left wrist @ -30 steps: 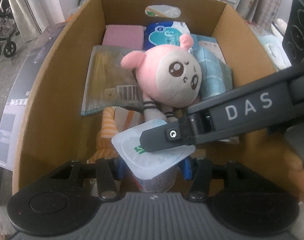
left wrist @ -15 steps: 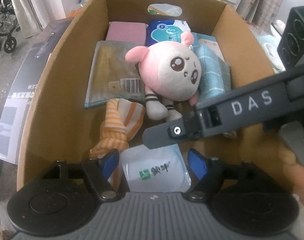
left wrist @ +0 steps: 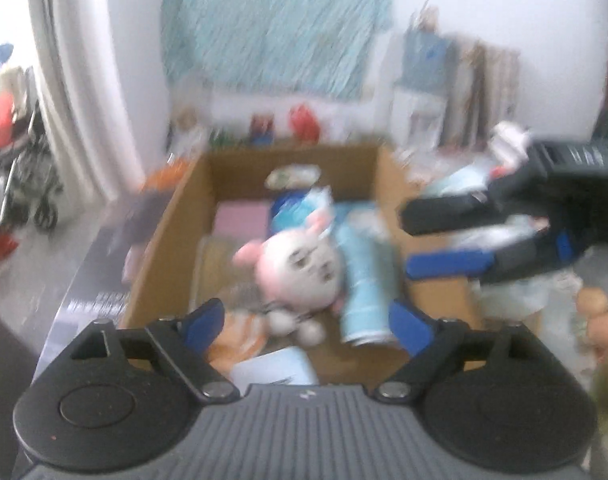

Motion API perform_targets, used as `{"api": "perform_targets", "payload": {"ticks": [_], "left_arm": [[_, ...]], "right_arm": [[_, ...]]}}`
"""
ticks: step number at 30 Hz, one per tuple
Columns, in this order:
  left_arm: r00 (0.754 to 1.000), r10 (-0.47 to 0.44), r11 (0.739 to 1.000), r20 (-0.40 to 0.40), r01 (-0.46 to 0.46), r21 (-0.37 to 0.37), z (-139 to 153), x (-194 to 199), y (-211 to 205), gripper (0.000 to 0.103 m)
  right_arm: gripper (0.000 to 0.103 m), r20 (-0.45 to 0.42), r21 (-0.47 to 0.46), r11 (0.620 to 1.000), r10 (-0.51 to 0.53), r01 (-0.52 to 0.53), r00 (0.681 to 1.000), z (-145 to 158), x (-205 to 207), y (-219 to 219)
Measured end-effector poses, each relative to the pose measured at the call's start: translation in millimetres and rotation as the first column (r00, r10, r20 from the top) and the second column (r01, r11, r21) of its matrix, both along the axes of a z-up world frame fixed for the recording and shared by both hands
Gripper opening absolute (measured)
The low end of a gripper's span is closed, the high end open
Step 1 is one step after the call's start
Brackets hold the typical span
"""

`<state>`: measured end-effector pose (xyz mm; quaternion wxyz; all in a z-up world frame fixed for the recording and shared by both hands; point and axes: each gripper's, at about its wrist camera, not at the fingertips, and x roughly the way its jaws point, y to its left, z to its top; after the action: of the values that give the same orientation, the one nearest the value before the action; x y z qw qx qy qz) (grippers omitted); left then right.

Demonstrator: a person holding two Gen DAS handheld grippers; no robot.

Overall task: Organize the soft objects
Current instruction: 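Lower the yogurt cup into the box and open the right tool, then move the right tool to the green scrunchie and grasp it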

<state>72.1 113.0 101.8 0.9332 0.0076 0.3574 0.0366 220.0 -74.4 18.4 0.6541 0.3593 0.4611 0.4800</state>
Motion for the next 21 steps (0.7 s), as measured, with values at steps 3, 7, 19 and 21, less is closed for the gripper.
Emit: {"api": "perform_targets", "payload": {"ticks": [3,7,19,21], "left_arm": [[0.995,-0.082,0.996,0.058,0.084,-0.026,1,-13,-33,0.094],[0.969,-0.234,0.968,0.084,0.24,-0.076,-10,-20,-90,0.094],[0.809,-0.587,0.804,-0.021,0.581,-0.125,-98,13,-251,0.093],[0.797,-0.603,0.796,-0.041,0.597,-0.098,-110,16,-270,0.093]], "right_arm": [[0.061,0.01,0.045,0.994,-0.1,0.099,0.995,-9,-26,-59],[0.064,0.04,0.017,0.948,-0.317,0.317,0.948,-19,-61,-153],[0.066,0.181,-0.186,0.678,-0.688,0.711,0.703,-60,-133,-293],[0.064,0.189,-0.207,0.661,-0.697,0.722,0.692,-68,-132,-293]]}}
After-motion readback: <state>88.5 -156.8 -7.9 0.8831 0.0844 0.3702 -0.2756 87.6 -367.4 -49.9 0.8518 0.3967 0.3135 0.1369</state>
